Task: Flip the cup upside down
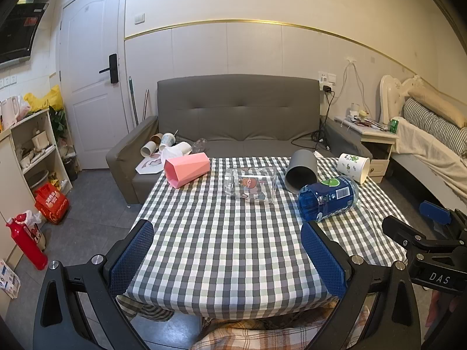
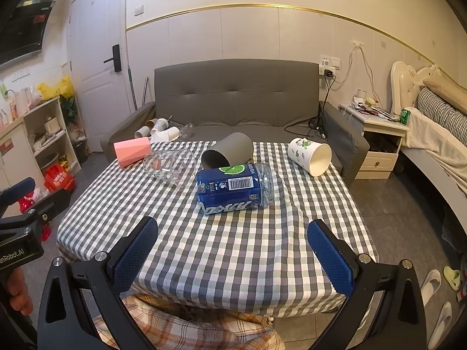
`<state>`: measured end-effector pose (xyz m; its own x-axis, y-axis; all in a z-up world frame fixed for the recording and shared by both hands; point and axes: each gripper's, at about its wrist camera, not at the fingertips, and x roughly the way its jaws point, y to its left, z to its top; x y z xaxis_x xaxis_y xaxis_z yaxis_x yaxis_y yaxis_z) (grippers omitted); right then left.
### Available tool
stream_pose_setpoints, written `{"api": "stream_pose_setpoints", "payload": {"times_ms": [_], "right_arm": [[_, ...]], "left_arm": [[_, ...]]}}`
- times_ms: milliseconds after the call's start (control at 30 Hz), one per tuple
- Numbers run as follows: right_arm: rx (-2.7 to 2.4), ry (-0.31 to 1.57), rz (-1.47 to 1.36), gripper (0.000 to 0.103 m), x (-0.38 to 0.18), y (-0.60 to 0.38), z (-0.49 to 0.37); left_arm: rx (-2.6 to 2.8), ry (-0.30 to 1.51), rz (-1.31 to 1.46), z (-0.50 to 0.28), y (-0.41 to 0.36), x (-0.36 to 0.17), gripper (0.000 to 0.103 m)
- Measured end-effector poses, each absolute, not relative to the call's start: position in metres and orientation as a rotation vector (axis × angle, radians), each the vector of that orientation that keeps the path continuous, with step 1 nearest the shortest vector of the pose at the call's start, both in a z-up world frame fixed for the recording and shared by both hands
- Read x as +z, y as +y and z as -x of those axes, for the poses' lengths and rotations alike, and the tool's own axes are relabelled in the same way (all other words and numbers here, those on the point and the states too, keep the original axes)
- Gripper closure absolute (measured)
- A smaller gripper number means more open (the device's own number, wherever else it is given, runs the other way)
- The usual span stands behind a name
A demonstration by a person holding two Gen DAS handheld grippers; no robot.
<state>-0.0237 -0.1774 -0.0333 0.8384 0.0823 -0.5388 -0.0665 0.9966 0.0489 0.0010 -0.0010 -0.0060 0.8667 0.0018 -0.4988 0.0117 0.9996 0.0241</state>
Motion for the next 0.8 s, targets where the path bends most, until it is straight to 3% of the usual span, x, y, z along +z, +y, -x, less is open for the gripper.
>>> {"api": "stream_pose_setpoints", "payload": {"times_ms": [800], "right_arm": [[0.085, 0.581, -0.027, 0.000, -0.042, -0.179, 0.023]], "left_arm": [[-0.005, 0.528, -0.023, 0.000, 0.001, -0.010, 0.000]]}}
